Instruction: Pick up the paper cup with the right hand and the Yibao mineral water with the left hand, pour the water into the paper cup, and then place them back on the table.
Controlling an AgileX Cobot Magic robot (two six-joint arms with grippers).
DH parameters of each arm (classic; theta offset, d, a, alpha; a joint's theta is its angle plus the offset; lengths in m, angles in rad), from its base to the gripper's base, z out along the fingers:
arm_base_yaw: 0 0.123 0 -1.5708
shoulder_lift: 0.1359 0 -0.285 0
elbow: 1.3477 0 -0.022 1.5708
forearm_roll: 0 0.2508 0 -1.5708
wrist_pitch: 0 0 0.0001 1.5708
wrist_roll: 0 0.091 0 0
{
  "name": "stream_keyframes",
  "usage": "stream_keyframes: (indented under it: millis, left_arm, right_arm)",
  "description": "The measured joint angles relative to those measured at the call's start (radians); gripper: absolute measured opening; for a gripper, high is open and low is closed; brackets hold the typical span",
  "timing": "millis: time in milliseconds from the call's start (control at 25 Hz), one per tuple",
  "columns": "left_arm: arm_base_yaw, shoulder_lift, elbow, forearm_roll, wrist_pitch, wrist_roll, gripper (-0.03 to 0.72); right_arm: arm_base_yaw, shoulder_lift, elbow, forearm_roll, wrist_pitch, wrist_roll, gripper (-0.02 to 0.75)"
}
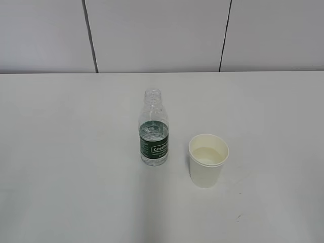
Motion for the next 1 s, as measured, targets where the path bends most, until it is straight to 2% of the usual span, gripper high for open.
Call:
stream_keyframes:
  millis: [1000]
  left_arm:
    - [0.0, 0.0, 0.0, -0.021, 0.0, -0.003, 0.459]
  right_arm:
    - [0.0, 0.0, 0.0, 0.0, -0.002, 0.0, 0.585]
